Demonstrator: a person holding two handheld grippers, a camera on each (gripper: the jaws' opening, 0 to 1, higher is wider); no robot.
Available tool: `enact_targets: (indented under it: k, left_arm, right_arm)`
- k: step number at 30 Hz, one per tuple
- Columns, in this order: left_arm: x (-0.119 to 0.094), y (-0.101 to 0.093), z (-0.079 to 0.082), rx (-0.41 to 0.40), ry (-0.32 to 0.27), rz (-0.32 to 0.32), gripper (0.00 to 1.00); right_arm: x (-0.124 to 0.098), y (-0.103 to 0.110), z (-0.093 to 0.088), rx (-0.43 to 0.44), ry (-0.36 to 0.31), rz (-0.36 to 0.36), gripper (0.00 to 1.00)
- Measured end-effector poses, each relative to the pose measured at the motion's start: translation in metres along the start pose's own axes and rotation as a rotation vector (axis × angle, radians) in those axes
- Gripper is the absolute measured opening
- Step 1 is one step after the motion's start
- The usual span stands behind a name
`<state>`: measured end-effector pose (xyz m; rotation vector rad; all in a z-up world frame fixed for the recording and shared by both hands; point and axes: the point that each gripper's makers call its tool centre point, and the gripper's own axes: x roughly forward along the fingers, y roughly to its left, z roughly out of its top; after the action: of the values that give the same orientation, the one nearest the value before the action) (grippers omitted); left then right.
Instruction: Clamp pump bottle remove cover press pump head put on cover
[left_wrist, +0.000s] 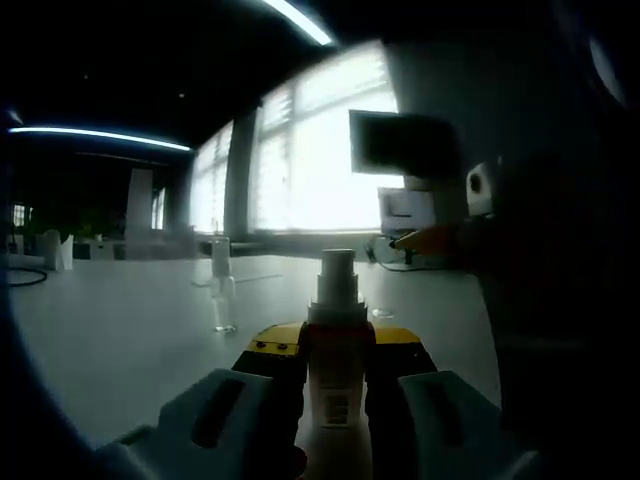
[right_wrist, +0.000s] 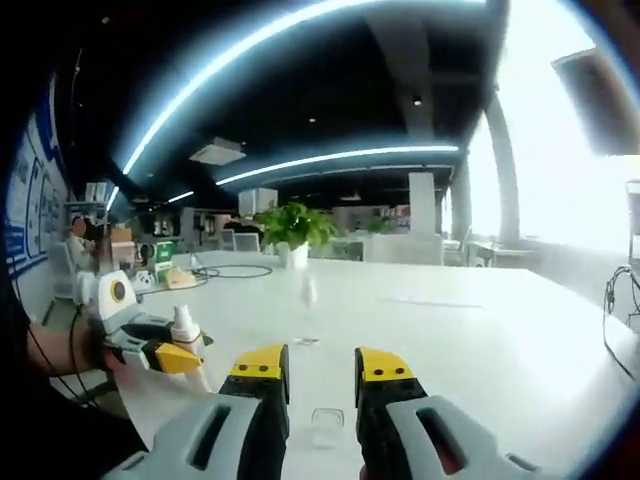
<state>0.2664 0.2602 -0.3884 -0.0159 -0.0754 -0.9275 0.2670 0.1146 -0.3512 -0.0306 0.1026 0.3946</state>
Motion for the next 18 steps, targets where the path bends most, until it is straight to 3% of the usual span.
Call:
enact_targets:
  k: [7, 10, 18]
  left_arm:
    - [0.0, -0.001, 0.0, 0.002, 0.0, 0.002, 0.13]
    - [0.0, -0.001, 0.0, 0.003, 0.0, 0.002, 0.13]
    - [0.0, -0.001, 0.0, 0.005, 0.0, 0.002, 0.13]
  right_arm:
    - [0.004, 0.001, -0.016, 0.009, 0.044, -0.006, 0.2]
    - [0.008, 0.007, -0.022, 0.052, 0.053, 0.012, 0.2]
    - [0.015, 0.003, -0.053, 0.037, 0.145, -0.011, 0.2]
